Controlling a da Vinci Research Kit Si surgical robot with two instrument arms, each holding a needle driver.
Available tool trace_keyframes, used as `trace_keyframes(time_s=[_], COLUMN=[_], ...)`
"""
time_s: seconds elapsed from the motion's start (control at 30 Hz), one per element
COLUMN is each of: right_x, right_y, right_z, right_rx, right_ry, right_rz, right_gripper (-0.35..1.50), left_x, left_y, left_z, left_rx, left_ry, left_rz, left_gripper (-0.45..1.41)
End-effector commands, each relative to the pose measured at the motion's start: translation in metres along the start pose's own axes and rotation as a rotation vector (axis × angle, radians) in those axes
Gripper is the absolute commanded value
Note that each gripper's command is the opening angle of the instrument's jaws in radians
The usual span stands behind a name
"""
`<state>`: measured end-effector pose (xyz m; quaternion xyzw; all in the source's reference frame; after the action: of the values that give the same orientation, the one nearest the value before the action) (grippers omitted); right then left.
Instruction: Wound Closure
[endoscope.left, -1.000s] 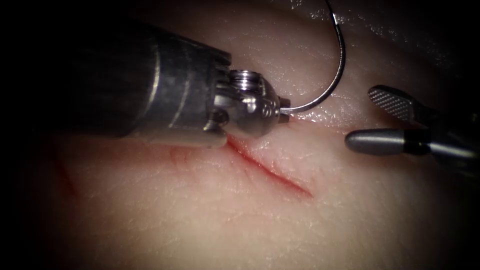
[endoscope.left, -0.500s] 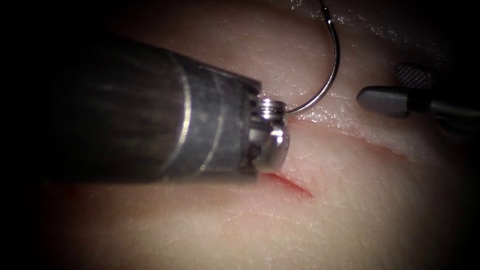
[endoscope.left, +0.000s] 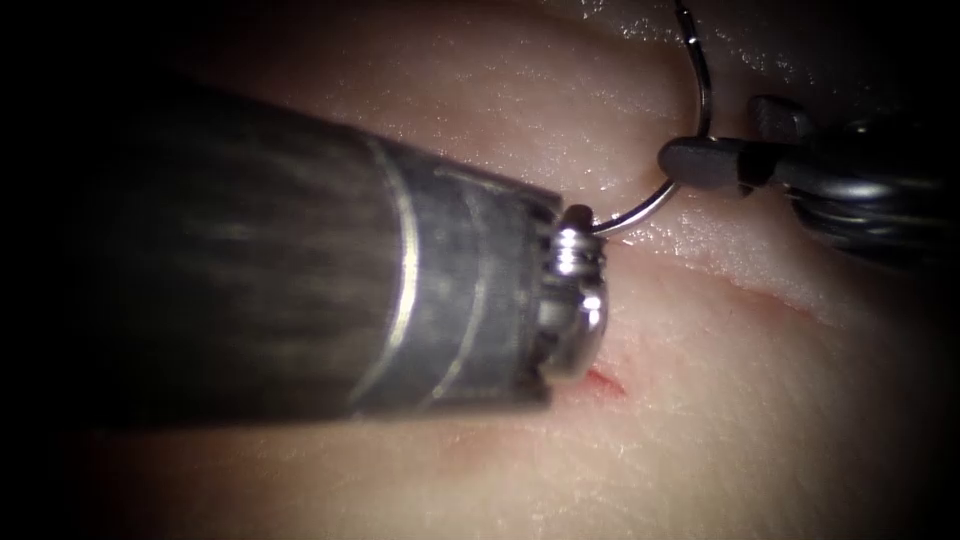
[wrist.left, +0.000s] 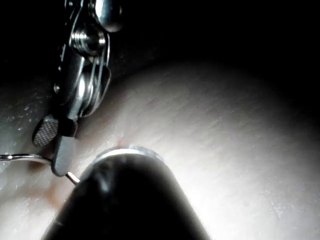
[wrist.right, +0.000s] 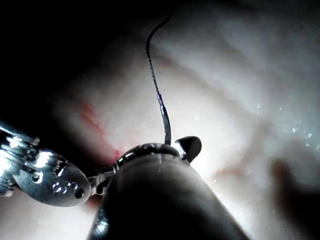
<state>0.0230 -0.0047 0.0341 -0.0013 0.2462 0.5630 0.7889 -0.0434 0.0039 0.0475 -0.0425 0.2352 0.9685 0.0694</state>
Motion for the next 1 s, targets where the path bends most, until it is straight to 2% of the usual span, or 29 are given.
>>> trace_keyframes(time_s=[0.03,0.27,0.4,0.67,0.93,1.0], right_x=[0.0004,0.0007,0.0009,0.001,0.0012,0.0013], right_y=[-0.0003,-0.0002,-0.0004,-0.0007,-0.0013,-0.0015], right_z=[0.0009,0.0024,0.0027,0.0028,0.0028,0.0028], right_rx=[-0.008,-0.031,-0.036,-0.038,-0.041,-0.042], right_ry=[0.006,0.003,0.001,0.001,-0.001,-0.001], right_rz=[0.001,-0.002,-0.001,-0.005,0.0,0.001], right_gripper=[0.82,0.95,0.95,0.75,0.77,0.7], left_x=[0.0005,0.0007,0.0007,0.0007,0.0007,0.0007], left_y=[0.0004,0.0006,0.0006,0.0006,0.0006,0.0007], left_z=[0.0003,0.0001,0.0002,0.0001,0.0002,0.0002], left_rx=[0.002,0.01,0.011,0.015,0.016,0.016], left_ry=[0.002,0.005,0.003,-0.002,-0.007,-0.005], left_rz=[0.0,0.014,0.013,0.015,0.018,0.018], left_gripper=[-0.45,-0.45,-0.45,-0.45,-0.45,-0.45])
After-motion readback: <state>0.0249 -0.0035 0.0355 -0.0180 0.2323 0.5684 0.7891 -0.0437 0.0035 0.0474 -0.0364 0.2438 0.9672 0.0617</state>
